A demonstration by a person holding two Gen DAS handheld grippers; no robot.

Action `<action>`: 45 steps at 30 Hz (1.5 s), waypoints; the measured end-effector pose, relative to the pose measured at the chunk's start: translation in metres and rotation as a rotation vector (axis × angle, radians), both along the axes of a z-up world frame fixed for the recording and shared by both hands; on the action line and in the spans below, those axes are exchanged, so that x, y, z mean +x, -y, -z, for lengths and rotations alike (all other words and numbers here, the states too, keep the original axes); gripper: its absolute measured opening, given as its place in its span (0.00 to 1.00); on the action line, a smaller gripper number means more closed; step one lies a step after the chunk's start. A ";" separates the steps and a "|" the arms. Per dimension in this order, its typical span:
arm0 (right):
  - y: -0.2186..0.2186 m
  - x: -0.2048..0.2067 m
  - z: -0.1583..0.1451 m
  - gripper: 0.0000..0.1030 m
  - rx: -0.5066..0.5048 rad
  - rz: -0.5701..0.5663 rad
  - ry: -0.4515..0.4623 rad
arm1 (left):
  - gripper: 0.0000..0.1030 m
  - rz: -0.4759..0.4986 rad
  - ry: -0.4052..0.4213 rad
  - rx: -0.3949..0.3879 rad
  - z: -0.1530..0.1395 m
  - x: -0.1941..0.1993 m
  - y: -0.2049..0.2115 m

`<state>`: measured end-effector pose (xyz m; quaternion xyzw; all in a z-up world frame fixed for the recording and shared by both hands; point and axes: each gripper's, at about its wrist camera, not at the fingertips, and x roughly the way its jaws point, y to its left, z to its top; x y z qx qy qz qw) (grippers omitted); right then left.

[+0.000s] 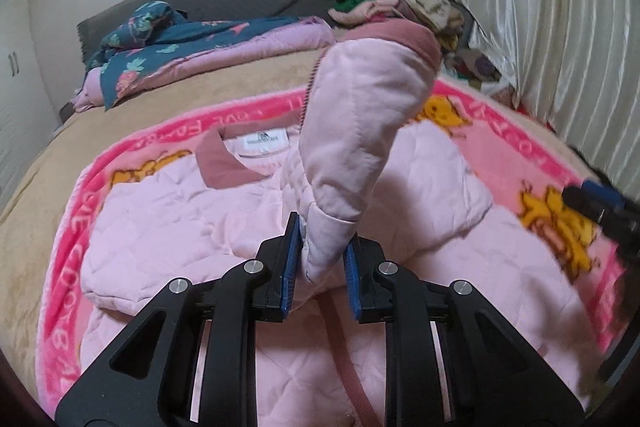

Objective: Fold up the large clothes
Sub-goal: 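Fold the sleeve across the jacket body and open the left tool, then grasp the mauve-trimmed front edge with the right tool and lift it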

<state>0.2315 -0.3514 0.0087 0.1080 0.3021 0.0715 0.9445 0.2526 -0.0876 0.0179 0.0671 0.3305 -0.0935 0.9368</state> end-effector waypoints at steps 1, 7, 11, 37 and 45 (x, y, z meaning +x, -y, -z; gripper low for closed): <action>0.002 0.000 0.002 0.95 0.001 0.005 -0.005 | 0.13 0.005 -0.006 0.014 0.005 0.000 0.004; 0.011 0.002 0.009 0.95 -0.033 0.025 -0.026 | 0.42 0.045 -0.047 0.053 0.025 -0.001 0.024; 0.022 0.003 0.015 0.95 -0.033 0.054 -0.045 | 0.66 0.110 -0.061 0.105 0.037 -0.010 0.040; -0.093 0.043 0.048 0.96 0.073 -0.182 -0.220 | 0.91 -0.153 -0.124 -0.165 0.005 0.035 -0.129; -0.108 0.058 0.070 0.96 0.141 -0.189 -0.301 | 0.91 -0.200 -0.125 -0.216 0.013 0.047 -0.167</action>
